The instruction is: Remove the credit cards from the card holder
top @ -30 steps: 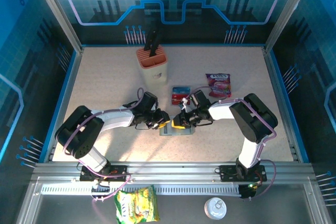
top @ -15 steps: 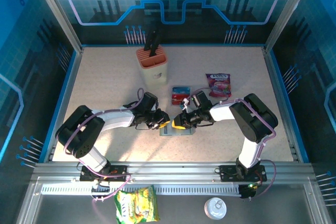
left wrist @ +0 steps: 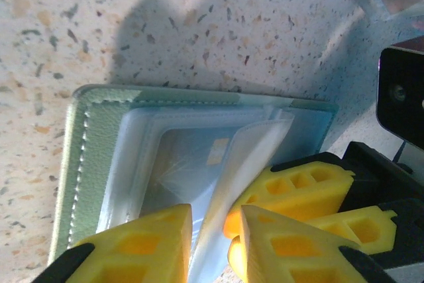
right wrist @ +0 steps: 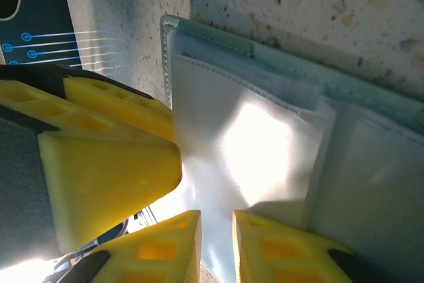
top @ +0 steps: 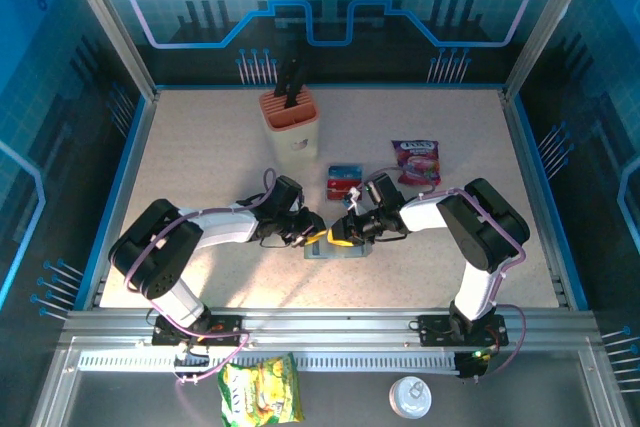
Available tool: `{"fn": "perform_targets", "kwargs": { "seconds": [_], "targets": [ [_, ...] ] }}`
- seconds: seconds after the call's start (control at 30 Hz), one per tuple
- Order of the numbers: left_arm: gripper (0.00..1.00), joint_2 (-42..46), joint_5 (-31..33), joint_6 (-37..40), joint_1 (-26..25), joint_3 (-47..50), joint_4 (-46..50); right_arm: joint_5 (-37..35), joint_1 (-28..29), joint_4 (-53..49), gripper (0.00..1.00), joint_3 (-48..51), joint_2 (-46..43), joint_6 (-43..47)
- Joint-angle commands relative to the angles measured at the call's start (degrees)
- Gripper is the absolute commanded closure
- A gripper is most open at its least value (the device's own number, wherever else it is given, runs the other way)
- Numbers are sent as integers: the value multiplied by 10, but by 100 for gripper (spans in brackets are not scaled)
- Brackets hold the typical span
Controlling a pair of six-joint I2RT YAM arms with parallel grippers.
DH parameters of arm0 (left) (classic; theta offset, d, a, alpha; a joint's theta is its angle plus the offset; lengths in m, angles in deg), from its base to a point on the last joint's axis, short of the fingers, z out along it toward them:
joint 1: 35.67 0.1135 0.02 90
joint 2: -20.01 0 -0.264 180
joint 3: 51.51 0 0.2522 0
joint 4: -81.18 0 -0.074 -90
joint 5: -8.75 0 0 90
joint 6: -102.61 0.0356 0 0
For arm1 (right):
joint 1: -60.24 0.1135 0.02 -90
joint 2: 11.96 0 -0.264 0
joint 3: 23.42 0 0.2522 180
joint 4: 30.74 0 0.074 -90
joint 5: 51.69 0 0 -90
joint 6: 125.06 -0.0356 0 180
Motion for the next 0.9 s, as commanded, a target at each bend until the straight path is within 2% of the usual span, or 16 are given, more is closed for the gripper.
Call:
{"fn": "perform_targets", "kwargs": {
  "seconds": [0.0,0.1,0.27,0.43,0.87],
  "targets": [
    [74,3,-13,-6,-3,7,-5,10,-8,-9,80,0,-22,-8],
    [78,6,-17,-6,-4,3,-5,2,-8,-26,80,-5,-46,-5],
    [79,13,-19,-3,-7,-10,3,-15,-10,-69,79,-19,-86,6],
    [78,17,-20,0,-18,-32,20,-59,-14,-159,80,-48,-129,42],
    [66,-33,-23,0,-53,-101,29,-145,-75,-297,78,-59,-279,95]
  ]
}}
